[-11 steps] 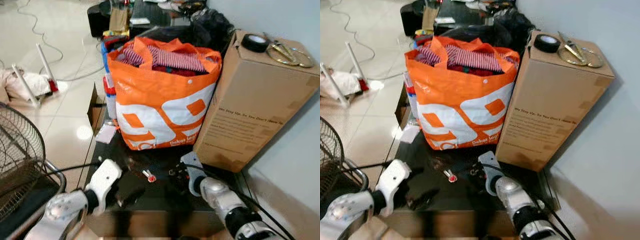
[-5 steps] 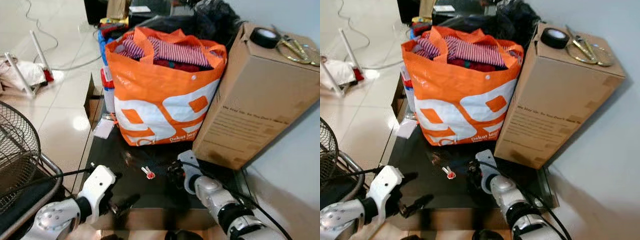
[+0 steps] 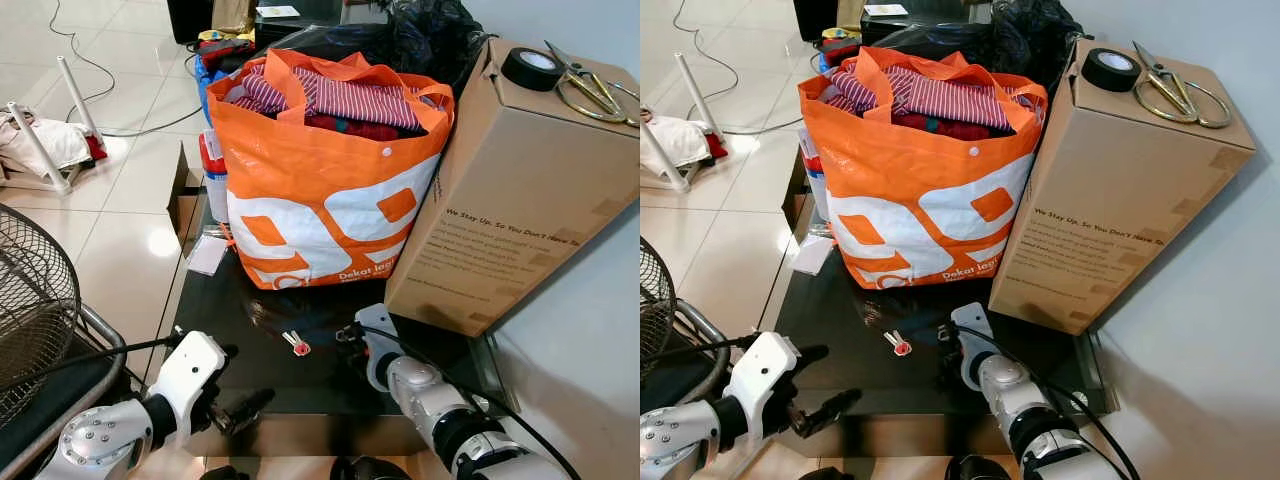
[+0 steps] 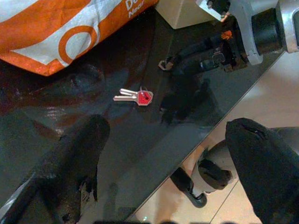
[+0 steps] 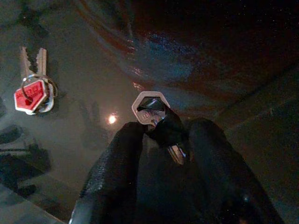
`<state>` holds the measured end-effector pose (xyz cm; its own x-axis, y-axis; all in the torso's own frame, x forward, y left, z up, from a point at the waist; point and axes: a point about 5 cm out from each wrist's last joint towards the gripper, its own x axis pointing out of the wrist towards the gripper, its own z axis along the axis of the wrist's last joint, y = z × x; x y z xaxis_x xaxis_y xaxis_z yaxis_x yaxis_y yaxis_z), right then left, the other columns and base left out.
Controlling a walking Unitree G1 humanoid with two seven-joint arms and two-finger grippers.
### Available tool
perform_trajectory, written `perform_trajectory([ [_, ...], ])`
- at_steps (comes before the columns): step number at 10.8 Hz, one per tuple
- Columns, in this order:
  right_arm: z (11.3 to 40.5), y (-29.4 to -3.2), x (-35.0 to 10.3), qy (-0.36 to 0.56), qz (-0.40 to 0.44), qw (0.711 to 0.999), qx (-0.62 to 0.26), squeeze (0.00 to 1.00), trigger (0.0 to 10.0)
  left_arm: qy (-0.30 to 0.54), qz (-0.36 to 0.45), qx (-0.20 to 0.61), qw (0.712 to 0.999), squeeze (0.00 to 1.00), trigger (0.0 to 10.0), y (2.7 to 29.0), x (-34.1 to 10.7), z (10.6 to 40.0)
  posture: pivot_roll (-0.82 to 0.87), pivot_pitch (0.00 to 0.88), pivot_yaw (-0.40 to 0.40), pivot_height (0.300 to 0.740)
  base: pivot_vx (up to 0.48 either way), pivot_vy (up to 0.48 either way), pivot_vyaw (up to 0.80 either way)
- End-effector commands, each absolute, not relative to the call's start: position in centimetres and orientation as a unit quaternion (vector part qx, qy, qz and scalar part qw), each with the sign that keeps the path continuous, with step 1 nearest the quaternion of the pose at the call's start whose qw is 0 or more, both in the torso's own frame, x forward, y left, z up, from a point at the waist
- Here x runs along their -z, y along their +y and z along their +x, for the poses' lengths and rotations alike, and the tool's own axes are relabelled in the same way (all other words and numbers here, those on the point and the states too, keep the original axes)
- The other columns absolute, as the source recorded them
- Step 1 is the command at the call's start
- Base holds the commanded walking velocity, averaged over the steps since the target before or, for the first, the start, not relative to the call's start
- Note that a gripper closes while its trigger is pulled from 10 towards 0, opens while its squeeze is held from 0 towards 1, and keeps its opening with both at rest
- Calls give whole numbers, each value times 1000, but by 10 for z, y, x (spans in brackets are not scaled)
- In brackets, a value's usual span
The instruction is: Hang keys on a hook
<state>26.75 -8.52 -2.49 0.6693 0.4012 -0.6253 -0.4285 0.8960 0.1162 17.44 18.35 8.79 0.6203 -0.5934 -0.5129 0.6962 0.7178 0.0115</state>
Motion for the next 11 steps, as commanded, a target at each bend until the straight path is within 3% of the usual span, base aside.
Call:
perform_trajectory([
  [1,269,-94,26,340,-18,916,-211,0,0,242,104,364,893,184,10000,181,-88,175,26,99,-101,740,0,0,0],
  [6,265,-101,29,342,-44,909,-233,0,0,234,104,366,895,180,10000,178,-88,183,16,63,-99,740,0,0,0],
  [9,274,-124,15,295,-39,921,-250,0,0,216,107,366,899,180,10000,173,-87,197,-11,10,-80,740,0,0,0],
  [10,275,-135,5,263,-42,927,-263,0,2392,207,109,369,899,180,10000,170,-88,204,-20,0,-73,740,0,0,0],
  [11,276,-140,-2,244,-42,931,-268,0,3451,202,111,370,900,180,10000,169,-88,209,-30,0,-66,740,0,0,0],
])
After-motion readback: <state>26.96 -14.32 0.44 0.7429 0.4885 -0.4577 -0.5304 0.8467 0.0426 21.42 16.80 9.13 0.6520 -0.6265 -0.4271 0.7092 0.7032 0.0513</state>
